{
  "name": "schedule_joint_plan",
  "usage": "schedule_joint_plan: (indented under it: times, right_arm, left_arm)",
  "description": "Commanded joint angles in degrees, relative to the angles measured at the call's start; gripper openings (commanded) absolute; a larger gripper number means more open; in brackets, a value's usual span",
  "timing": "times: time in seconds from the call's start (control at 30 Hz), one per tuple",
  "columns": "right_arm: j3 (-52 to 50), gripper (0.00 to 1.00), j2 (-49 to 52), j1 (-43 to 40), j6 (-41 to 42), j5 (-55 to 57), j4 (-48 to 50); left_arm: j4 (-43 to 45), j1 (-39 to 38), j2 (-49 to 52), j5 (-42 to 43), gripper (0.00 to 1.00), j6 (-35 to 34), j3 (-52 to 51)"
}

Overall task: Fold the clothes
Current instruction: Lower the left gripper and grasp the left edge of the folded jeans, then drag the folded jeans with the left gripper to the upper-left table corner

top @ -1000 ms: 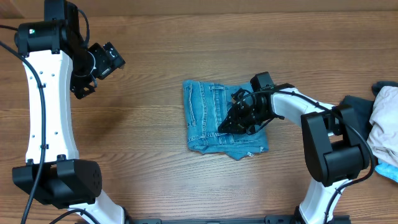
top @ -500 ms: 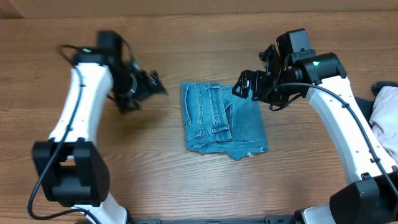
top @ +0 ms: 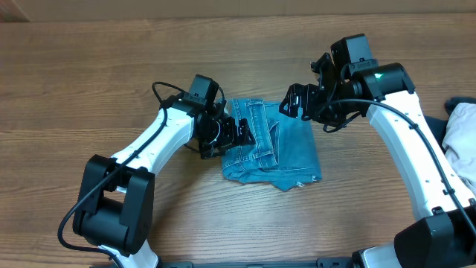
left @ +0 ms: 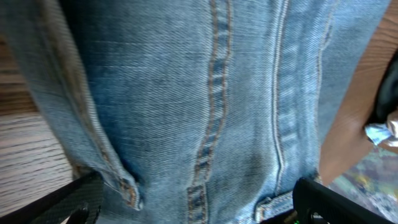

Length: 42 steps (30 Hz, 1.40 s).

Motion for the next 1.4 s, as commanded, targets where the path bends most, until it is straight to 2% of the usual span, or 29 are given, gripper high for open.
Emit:
schedule_joint_plan:
  times: [0.0,0.1,0.33,0.57,0.93,1.0,1.07,1.1,1.13,1.37]
  right_arm:
    - [1.25,1.0,-0.79,-0.26,-0.07,0.39,0.31]
    - [1.25,1.0,-0.79,-0.24,-0.28,0.44,0.31]
    - [0.92,1.0,-0.79,-0.24,-0.28,1.44,0.28]
    - [0.92,1.0,-0.79,-0.24,-0.26,1.42,0.28]
    - [0.92,1.0,-0.79,-0.24,-0.28,1.44,0.28]
    - [0.92,1.0,-0.79,-0.24,-0.28,1.44,0.28]
    - [0.92,1.0,-0.79,-0.24,-0.28,1.44,0.28]
    - [0.92,1.0,-0.79,-0.24,-0.28,1.44,0.26]
    - [0.92,1.0,-0.79,-0.24,-0.26,1.44,0.26]
    - [0.92,1.0,-0.79,-0.24,-0.26,1.44,0.11]
  left_arm:
    - [-0.31,-0.07,0.63,-1.88,1.0,-0.96,-0.83]
    - [-1.16,-0.07,0.57,2.03,1.0,0.9,0.0]
    - [-5.79,-0.07,0.15,-10.16,1.0,-1.9,0.87]
    - [-0.94,-0.11,1.51,-9.94,1.0,-2.27,0.76]
    - [7.56,-0.11,9.55,-2.36,0.99,-1.38,0.76]
    - [8.55,-0.11,9.86,-2.1,0.62,-1.38,0.76]
    - [9.05,-0.04,9.86,-2.19,0.29,-1.4,0.76]
    - [9.33,0.07,9.86,-2.34,0.15,-1.4,0.76]
    - [9.81,0.31,9.86,-2.34,0.04,-1.99,0.76]
    - [15.47,5.99,9.86,-2.56,0.04,-7.19,0.76]
